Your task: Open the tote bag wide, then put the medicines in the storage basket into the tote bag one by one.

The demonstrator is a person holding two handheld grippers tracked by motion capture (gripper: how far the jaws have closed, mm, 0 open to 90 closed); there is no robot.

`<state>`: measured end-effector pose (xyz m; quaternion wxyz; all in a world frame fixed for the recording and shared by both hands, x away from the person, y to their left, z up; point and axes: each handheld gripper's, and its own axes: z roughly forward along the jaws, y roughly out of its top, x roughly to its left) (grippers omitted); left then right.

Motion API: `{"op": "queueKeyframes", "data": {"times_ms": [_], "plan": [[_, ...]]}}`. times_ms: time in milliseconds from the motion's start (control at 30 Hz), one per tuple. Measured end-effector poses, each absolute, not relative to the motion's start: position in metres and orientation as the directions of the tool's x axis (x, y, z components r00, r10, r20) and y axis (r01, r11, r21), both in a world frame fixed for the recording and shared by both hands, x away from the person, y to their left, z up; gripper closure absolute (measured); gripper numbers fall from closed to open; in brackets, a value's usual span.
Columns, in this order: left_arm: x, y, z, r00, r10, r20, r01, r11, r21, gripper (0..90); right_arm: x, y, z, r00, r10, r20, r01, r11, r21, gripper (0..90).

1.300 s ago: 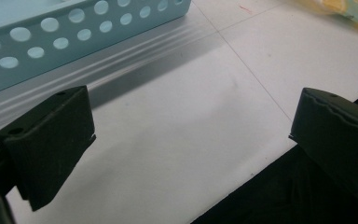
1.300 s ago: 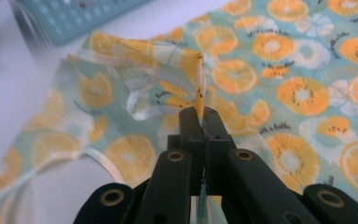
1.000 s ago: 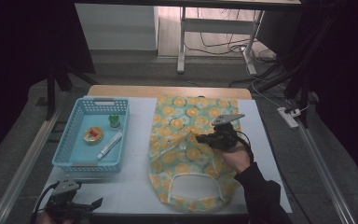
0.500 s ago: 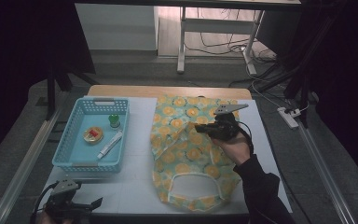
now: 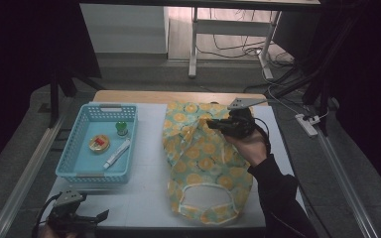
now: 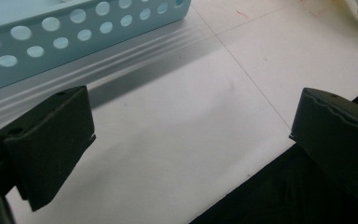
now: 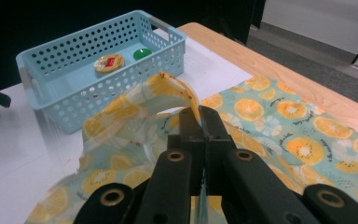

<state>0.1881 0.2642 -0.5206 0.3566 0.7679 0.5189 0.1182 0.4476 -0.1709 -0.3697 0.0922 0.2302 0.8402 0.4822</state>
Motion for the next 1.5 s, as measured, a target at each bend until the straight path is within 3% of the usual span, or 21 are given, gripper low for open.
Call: {"op": "queueKeyframes", "data": {"times_ms": [733, 1500], "plan": [[0.189, 0.266, -0.521, 0.436, 0.877, -0.205, 0.716, -0.199, 0.669, 0.0, 0.455, -0.165, -0.340, -0.873, 0.486, 0.045, 0.272, 0.408, 0.871, 90.0], [0.188, 0.270, -0.517, 0.438, 0.868, -0.232, 0.706, -0.173, 0.687, 0.0, 0.457, -0.164, -0.341, -0.874, 0.482, 0.059, 0.281, 0.403, 0.871, 89.9]]}}
